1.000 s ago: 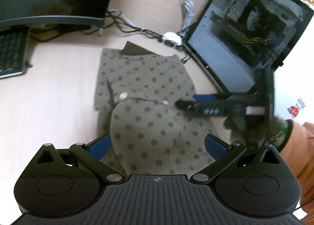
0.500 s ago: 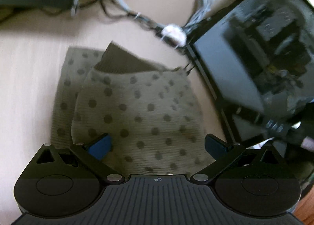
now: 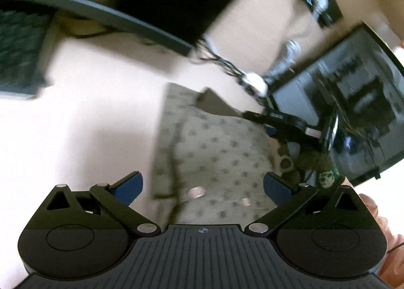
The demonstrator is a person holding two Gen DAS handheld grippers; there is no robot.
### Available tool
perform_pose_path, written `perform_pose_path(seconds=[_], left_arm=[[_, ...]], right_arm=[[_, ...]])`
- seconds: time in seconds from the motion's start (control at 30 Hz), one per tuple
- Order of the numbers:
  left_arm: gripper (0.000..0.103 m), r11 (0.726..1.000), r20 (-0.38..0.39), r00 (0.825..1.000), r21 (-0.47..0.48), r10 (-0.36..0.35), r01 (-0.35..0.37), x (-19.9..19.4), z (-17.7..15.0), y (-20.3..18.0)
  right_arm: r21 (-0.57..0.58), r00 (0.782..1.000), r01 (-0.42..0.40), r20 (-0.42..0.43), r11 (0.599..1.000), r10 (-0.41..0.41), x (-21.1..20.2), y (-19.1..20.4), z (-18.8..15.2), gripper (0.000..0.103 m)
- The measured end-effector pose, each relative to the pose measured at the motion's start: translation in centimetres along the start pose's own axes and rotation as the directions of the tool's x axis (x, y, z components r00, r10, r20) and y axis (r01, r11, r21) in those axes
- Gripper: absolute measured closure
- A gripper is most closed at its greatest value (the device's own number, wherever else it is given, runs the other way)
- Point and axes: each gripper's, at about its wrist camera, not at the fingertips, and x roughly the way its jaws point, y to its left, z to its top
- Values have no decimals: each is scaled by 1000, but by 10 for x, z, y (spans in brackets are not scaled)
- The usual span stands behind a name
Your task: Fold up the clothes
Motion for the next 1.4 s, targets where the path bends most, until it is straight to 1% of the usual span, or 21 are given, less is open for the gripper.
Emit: perform_pose_path(seconds=[0.07,0.1,0.17,0.23,0.3,0.33,0.47,0.5,0.57,0.67,0.73,0.8,0.83,0.93,1.0,1.03,1.1,1.2,1.3,1.37,1.4], left_arm=[[0,998,17,999,-54,27,-26,-10,-5,13],[0,997,25,999,-77,33,-31,-13,-7,18],[0,994,36,999,-104,33,-29,-18,-10,22],[0,992,48,998,-120,32,-26,-22,-10,23],[0,993,68,997,-114,24,-16,-26,-6,20],[0,994,83,996,-105,15,-6,-29,-2,17],[0,996,161,986,-62,-46,56,-46,14,2],[0,996,186,980,-53,-65,76,-51,18,-2],[0,992,234,966,-35,-111,123,-62,25,-14],[0,987,276,948,24,-158,157,-74,30,-36],[0,984,277,945,80,-176,159,-75,29,-52],[0,979,250,949,116,-192,167,-69,24,-67],[0,976,226,953,127,-203,178,-64,20,-73],[0,966,118,968,164,-220,199,-39,5,-92],[0,960,11,976,180,-218,213,-20,-12,-98],[0,957,-38,974,182,-223,226,-14,-22,-99],[0,949,-132,963,181,-236,257,-4,-41,-97],[0,945,-283,925,131,-254,300,10,-74,-86],[0,963,-339,919,101,-202,249,27,-96,-73],[0,980,-338,930,80,-147,184,41,-102,-66],[0,987,-337,934,66,-118,148,48,-103,-62]], right_arm=[[-16,1000,-25,-10,1000,25,3,5,0,51],[-24,999,-39,-15,999,38,3,7,0,55],[-44,997,-72,-28,996,71,-3,13,0,81],[-66,994,-107,-34,992,105,-11,20,-1,87],[-123,987,-154,15,980,157,-48,35,1,89],[-166,979,-190,36,968,199,-74,44,1,89],[-357,936,-300,70,884,346,-186,69,-26,89],[-386,933,-310,53,869,356,-206,68,-39,89],[-415,934,-330,-16,848,356,-232,62,-71,89],[-443,945,-326,-144,835,293,-244,44,-132,89],[-428,942,-328,-216,842,257,-239,32,-166,89],[-402,933,-330,-276,854,230,-234,22,-197,89],[-410,932,-332,-280,849,229,-235,21,-207,89],[-443,937,-328,-262,835,230,-239,19,-223,89],[-451,947,-305,-234,839,218,-236,20,-227,89],[-462,953,-292,-217,837,213,-235,20,-230,90],[-484,961,-270,-185,833,204,-232,23,-240,90],[-499,968,-249,-163,830,192,-231,27,-241,89],[-463,962,-269,-176,844,210,-237,21,-233,89],[-409,960,-274,-164,870,225,-248,15,-225,89],[-378,961,-272,-153,885,230,-254,12,-220,85]])
